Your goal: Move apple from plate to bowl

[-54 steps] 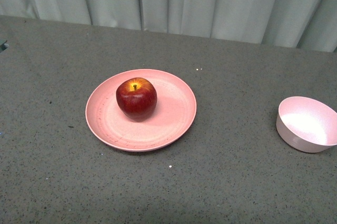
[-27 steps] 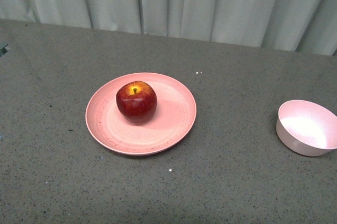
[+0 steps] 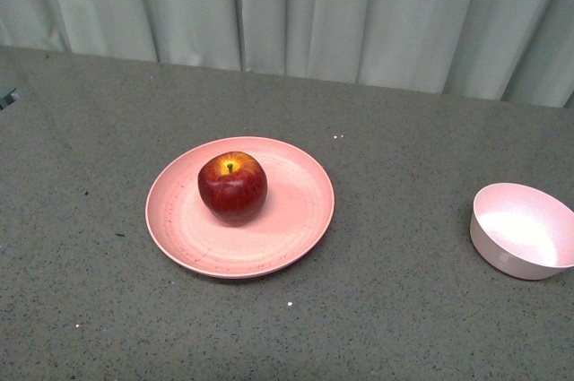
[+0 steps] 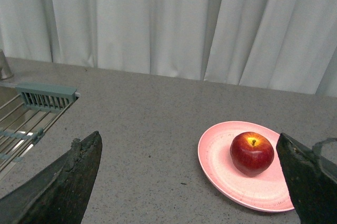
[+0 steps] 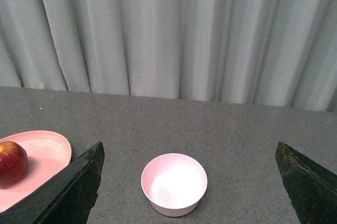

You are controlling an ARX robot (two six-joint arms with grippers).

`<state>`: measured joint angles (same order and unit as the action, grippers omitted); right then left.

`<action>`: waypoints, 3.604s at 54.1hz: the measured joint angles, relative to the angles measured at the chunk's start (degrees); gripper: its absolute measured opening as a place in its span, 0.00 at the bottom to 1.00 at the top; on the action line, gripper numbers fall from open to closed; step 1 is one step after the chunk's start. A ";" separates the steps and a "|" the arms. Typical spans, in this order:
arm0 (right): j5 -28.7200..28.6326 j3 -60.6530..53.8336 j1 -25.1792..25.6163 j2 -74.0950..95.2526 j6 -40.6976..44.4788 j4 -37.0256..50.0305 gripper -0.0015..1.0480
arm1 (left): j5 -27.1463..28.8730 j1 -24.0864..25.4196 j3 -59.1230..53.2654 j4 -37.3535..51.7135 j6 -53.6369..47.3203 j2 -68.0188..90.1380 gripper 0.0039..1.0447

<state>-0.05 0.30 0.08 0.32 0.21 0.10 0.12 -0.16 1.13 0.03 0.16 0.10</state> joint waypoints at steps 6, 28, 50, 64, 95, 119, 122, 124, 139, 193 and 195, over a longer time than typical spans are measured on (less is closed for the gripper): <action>0.00 0.00 0.00 0.00 0.00 0.00 0.91 | 0.00 0.00 0.00 0.00 0.00 0.00 0.94; 0.00 0.00 0.00 0.00 0.00 0.00 0.91 | 0.00 0.00 0.00 0.00 0.00 0.00 0.94; 0.00 0.00 0.00 0.00 0.00 0.00 0.91 | 0.00 0.00 0.00 0.00 0.00 0.00 0.94; 0.00 0.00 0.00 0.00 0.00 0.00 0.91 | 0.00 0.00 0.00 0.00 0.00 0.00 0.94; 1.44 3.04 0.15 18.80 7.34 0.09 0.91 | 0.00 0.00 0.00 0.00 0.00 0.00 0.94; -4.52 28.55 -0.76 88.32 14.05 14.01 0.91 | 0.00 0.00 0.00 0.00 0.00 0.00 0.94; -5.03 32.11 -1.18 92.54 14.21 12.02 0.91 | 0.00 0.00 0.00 0.00 0.00 0.00 0.94; -4.94 34.71 -1.66 95.67 14.62 11.50 0.91 | 0.00 0.00 0.00 0.00 0.00 0.00 0.94; -2.95 44.46 -3.91 107.01 15.52 7.87 0.91 | 0.00 0.00 0.00 0.00 0.00 0.00 0.94; -1.77 55.39 -5.81 119.32 12.44 3.32 0.16 | 0.00 0.00 0.00 0.00 0.00 0.00 0.94; -1.90 55.41 -5.81 119.32 12.44 3.08 0.11 | 0.00 0.00 0.00 0.00 0.00 0.00 0.94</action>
<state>-1.96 55.70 -5.74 119.63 12.64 3.18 0.12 -0.16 1.13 0.03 0.16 0.10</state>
